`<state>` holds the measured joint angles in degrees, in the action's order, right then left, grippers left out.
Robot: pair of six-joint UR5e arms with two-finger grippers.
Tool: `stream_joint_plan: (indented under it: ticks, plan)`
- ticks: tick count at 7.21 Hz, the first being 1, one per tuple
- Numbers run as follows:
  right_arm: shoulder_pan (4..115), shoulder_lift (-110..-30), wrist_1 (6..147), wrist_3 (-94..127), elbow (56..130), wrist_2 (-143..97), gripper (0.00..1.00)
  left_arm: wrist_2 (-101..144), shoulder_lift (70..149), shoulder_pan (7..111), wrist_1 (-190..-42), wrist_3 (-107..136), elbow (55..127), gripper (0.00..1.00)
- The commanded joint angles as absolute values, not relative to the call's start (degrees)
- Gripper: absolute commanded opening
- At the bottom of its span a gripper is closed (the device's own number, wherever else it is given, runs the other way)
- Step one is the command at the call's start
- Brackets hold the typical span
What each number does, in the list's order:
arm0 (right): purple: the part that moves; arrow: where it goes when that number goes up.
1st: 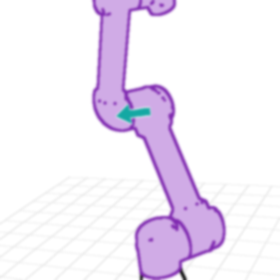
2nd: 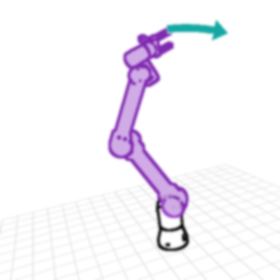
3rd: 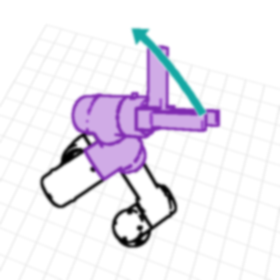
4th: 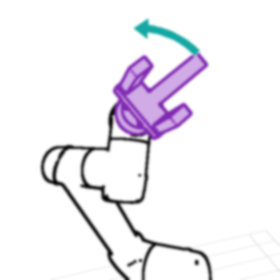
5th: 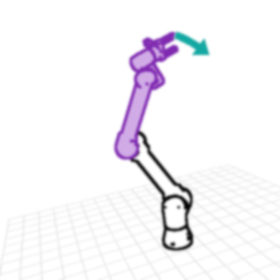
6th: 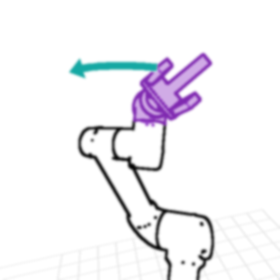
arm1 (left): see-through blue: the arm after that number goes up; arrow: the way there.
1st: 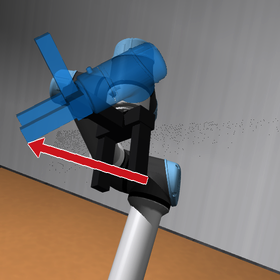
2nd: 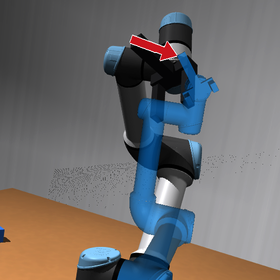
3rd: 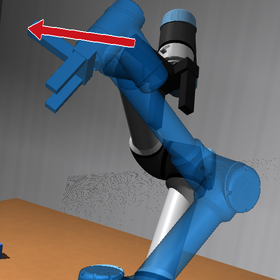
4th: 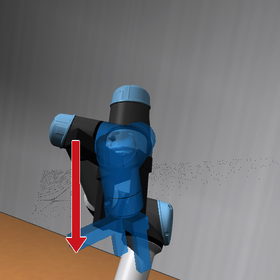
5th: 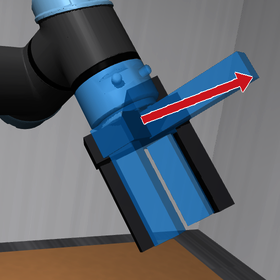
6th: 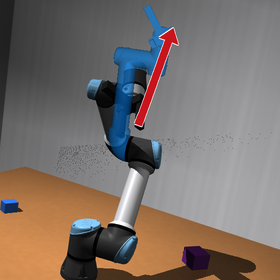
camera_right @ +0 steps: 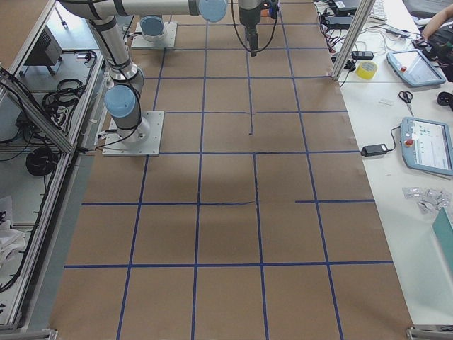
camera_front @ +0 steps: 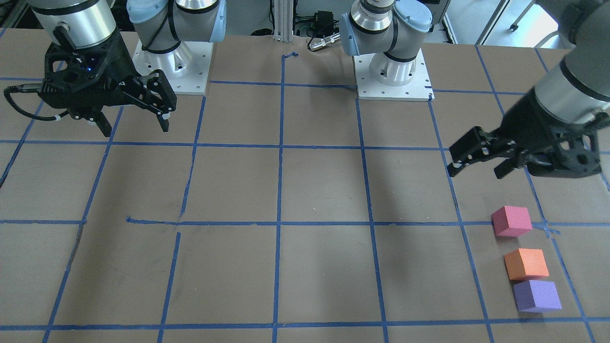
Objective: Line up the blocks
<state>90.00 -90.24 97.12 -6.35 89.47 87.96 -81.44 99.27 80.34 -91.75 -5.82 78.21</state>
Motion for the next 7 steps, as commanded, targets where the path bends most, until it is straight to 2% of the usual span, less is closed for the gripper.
stream_joint_plan:
  ticks: [1,4,7]
  plan:
    - [90.0,-90.26,97.12,-6.33,89.47,88.15,1.0,-83.39,96.52,87.35,-92.29,1.22,79.62,1.0]
    - [90.0,-90.26,97.12,-6.42,89.47,88.24,1.0,-92.18,93.87,88.24,-91.67,1.14,81.38,1.0]
    - [90.09,-90.88,97.03,-6.33,89.38,87.98,1.0,-89.56,92.99,88.16,-92.2,1.67,82.0,1.0]
